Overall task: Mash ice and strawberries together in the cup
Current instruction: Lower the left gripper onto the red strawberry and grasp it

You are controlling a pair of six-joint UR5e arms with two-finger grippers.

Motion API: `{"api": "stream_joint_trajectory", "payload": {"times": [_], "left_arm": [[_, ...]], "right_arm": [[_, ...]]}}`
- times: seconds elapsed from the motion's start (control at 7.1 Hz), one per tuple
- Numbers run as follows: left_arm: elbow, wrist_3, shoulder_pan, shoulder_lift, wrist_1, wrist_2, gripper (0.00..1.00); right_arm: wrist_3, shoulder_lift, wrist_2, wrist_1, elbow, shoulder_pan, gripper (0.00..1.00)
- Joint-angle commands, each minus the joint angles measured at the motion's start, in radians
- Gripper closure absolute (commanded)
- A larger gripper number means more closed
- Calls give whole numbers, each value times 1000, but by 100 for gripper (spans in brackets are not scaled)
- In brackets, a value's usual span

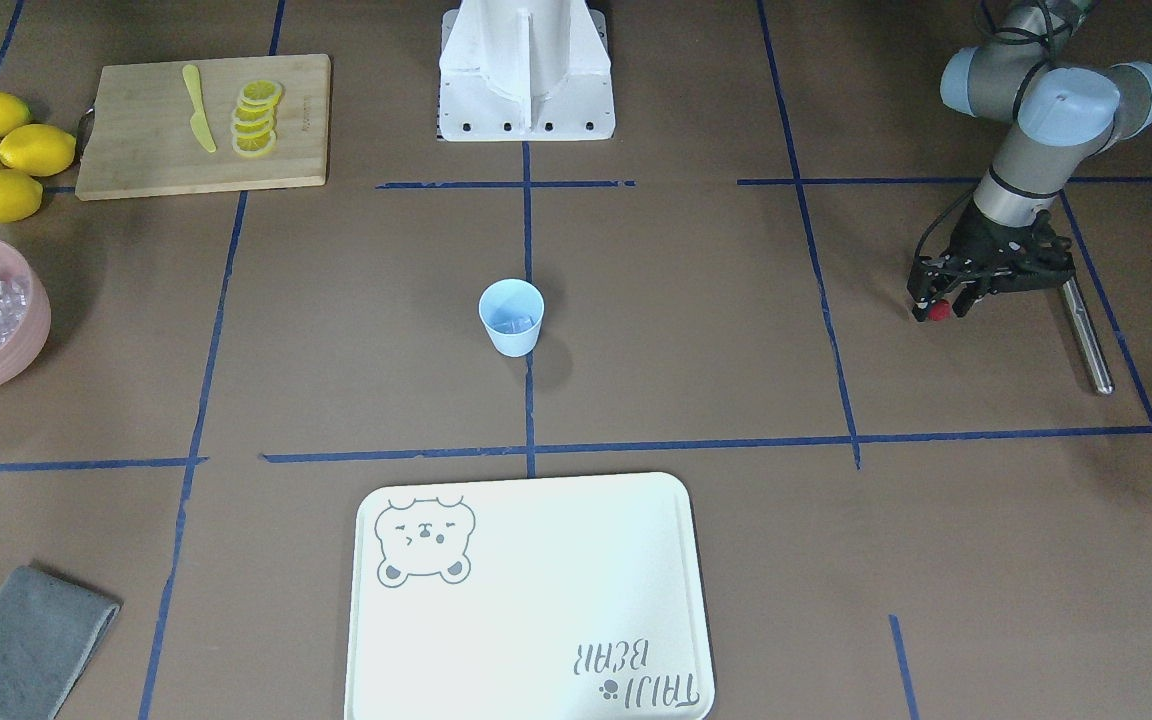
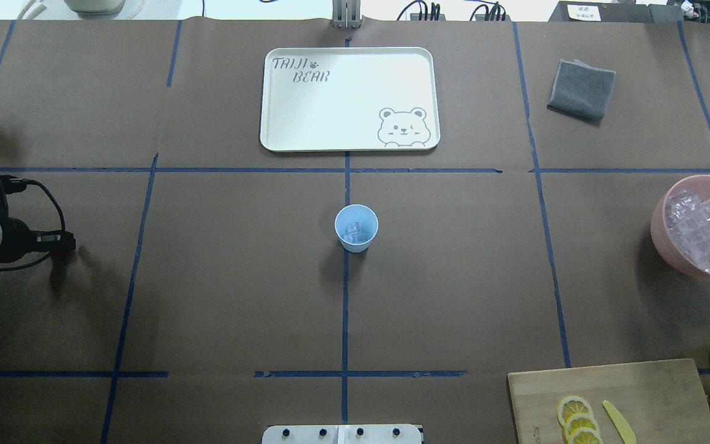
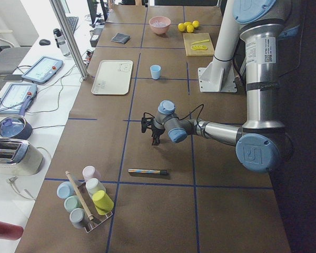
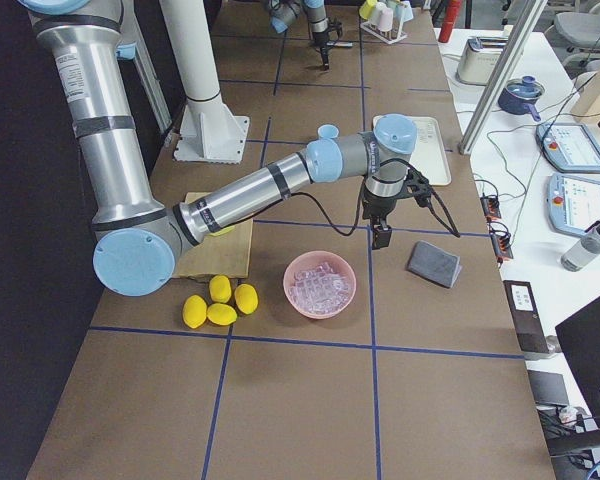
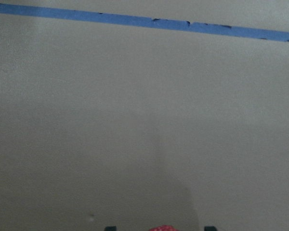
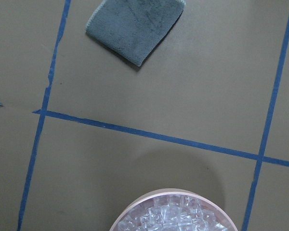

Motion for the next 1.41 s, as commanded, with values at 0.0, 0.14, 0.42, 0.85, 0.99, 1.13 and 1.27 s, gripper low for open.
{"api": "stream_joint_trajectory", "payload": {"times": [0.0,0.14,0.42,0.85,0.99,1.13,1.27], "left_arm": [[-12,0,-2,5,2,-5,94],[-22,2,-7,3,6,-11,100],[-172,2,-18,-17,218,-40,100],[-276,-99,-9,-394,696,-43,100],[-271,-135,17,-537,833,-44,100],[-245,-214,57,-623,848,-44,100],[-186,-286,71,-708,845,-44,100]], "right_arm": [[0,-1,0,0,0,3,1],[-3,-1,0,-2,-2,12,1],[-51,-65,5,33,-3,50,1],[-59,-262,8,425,-142,116,1],[-59,-286,23,568,-238,138,1],[-60,-297,61,624,-297,149,1],[-59,-295,86,624,-298,162,1]]}}
